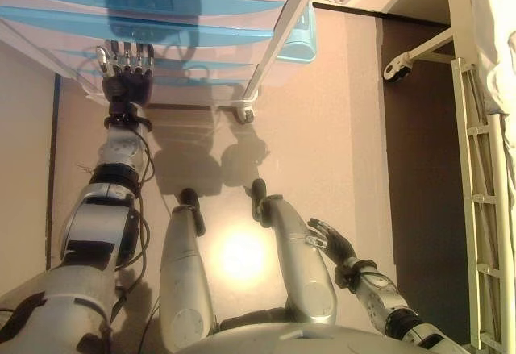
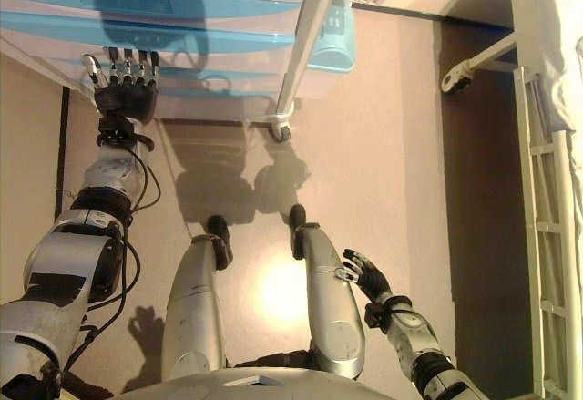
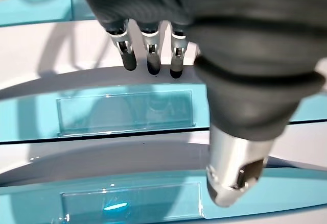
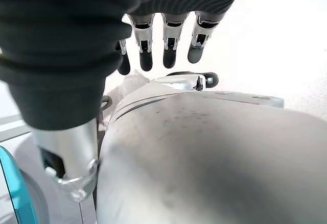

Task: Open the drawer and pick up the medicine

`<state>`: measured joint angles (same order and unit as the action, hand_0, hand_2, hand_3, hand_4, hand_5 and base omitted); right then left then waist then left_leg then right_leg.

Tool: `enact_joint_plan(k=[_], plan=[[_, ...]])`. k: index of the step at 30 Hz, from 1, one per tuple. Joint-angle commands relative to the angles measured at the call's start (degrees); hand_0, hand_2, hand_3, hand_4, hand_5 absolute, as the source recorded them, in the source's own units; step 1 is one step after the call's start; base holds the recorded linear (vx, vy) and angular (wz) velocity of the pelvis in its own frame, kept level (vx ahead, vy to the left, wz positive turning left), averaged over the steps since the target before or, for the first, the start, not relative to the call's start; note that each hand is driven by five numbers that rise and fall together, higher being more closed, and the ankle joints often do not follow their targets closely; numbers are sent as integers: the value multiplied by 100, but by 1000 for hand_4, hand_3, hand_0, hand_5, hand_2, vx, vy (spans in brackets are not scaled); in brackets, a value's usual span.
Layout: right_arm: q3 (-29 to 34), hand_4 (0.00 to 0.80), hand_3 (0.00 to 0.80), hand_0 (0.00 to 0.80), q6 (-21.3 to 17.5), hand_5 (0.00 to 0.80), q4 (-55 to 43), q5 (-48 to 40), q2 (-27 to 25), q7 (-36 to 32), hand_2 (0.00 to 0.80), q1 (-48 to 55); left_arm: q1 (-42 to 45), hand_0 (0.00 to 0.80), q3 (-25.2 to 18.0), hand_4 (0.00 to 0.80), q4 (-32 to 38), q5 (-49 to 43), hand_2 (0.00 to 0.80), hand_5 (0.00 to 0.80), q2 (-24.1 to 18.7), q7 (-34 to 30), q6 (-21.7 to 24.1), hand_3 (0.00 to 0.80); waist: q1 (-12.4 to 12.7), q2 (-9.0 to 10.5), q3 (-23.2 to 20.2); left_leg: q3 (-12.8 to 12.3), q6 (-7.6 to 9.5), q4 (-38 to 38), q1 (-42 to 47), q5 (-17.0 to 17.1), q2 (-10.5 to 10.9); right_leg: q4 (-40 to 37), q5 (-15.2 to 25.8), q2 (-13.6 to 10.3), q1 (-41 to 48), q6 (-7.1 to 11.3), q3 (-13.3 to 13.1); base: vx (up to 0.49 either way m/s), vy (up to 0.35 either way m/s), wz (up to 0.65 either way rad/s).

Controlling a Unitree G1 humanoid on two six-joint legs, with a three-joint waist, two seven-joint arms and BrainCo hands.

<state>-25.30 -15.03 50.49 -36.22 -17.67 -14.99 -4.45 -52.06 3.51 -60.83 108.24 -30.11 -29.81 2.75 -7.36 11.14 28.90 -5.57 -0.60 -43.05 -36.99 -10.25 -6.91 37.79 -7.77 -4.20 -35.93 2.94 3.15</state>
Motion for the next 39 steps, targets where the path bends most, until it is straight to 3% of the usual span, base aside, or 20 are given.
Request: enact_joint_plan(k=[1,13,14,16,18,39], plan=[[-320,0,0,0,-67,0,90,-169,-229,-118,0,434,-389,0,-50,0,-159,181,0,0,-273,-606,65,0,-90,-98,-288,-328,249,109,87,-559,230,-129,245,262,-115,131,78,-13,-19,-5],[-310,0,0,0,-166,0,149,-135,-227,-217,0,432,-710,0,164,0,286,476,0,0,-332,-1328,-109,0,-109,-105,-260,-346,236,204,161,-565,225,-249,308,259,-64,156,55,0,0,0],[-314,0,0,0,-175,0,159,-144,-230,-217,0,428,-721,361,179,361,327,476,361,361,-334,-1426,-124,361,-107,-108,-258,-346,234,209,174,-567,228,-255,310,257,-54,157,57,0,0,0],[-314,0,0,0,-178,0,151,-158,-246,-217,0,418,-762,502,210,502,403,476,502,502,-340,-1465,-113,502,-107,-112,-248,-354,220,251,203,-556,233,-296,315,256,-28,154,63,0,0,0],[-320,0,0,0,-171,0,138,-166,-243,-202,0,407,-779,800,250,800,450,476,800,800,-337,-1485,-89,800,-102,-112,-248,-350,214,281,213,-546,241,-326,320,258,-13,151,62,0,0,0],[-271,0,0,0,-94,0,59,-167,-227,-66,0,345,-381,800,204,800,377,391,800,800,-161,-1582,-300,800,-26,-172,-249,-360,154,529,414,-454,314,-434,217,224,181,107,136,0,0,0]])
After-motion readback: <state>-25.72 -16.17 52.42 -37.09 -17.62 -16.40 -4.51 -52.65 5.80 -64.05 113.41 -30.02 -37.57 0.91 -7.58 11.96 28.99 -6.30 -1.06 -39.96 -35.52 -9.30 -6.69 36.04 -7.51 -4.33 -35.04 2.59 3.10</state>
